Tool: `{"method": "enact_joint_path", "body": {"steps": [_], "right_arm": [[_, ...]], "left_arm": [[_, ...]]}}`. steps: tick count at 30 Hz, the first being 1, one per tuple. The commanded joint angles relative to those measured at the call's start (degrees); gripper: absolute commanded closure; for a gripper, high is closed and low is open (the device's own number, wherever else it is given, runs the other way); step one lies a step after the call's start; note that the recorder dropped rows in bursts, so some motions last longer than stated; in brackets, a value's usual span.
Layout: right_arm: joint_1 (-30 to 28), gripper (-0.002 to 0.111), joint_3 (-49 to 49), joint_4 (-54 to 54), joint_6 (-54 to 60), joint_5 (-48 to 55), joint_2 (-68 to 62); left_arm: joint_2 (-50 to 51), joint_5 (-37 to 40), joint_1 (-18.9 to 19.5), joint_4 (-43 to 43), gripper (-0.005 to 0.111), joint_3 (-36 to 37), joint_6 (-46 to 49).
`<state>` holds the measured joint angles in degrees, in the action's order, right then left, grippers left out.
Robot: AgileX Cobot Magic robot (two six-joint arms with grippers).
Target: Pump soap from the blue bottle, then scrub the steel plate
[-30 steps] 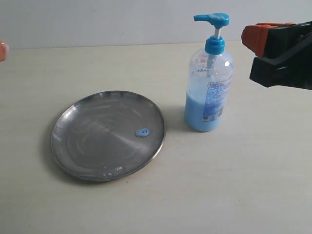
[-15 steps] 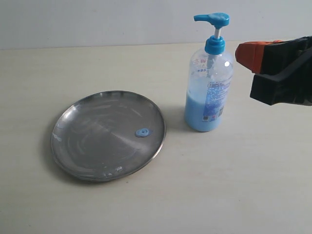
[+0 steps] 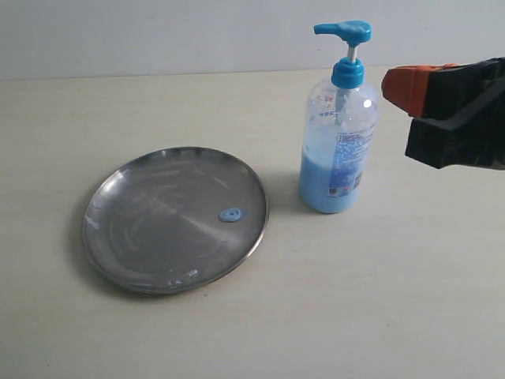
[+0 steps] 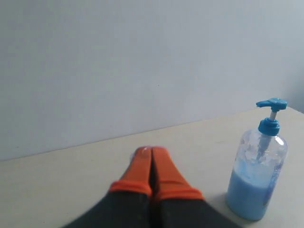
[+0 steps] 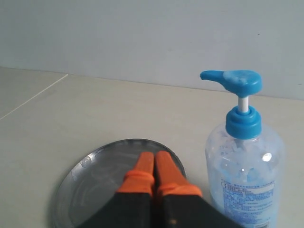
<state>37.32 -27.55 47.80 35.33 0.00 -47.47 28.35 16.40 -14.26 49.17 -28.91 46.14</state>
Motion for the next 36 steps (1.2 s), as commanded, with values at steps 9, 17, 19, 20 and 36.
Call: {"method": "enact_joint_path", "body": {"steps": [9, 17, 19, 20, 36], "right_arm": [[0.02, 0.108, 0.37, 0.15, 0.58, -0.43, 0.29], [0.02, 0.108, 0.37, 0.16, 0.58, -4.94, 0.29], [0.02, 0.108, 0.37, -0.12, 0.75, -7.56, 0.29], [0.02, 0.108, 0.37, -0.53, 1.63, -8.65, 0.29], [0.02, 0.108, -0.88, 47.6, 56.78, -45.19, 4.31]], "left_arm": [[-0.54, 0.2, 1.14, -5.15, 0.107, 0.24, -5.31], [-0.54, -0.27, 1.14, -4.8, 0.107, 0.24, -5.31], [-0.54, -0.27, 1.14, -4.51, 0.107, 0.24, -5.31], [-0.54, -0.27, 1.14, -4.51, 0.107, 0.24, -5.31], [-0.54, -1.27, 1.14, -4.51, 0.107, 0.24, -4.83]]}}
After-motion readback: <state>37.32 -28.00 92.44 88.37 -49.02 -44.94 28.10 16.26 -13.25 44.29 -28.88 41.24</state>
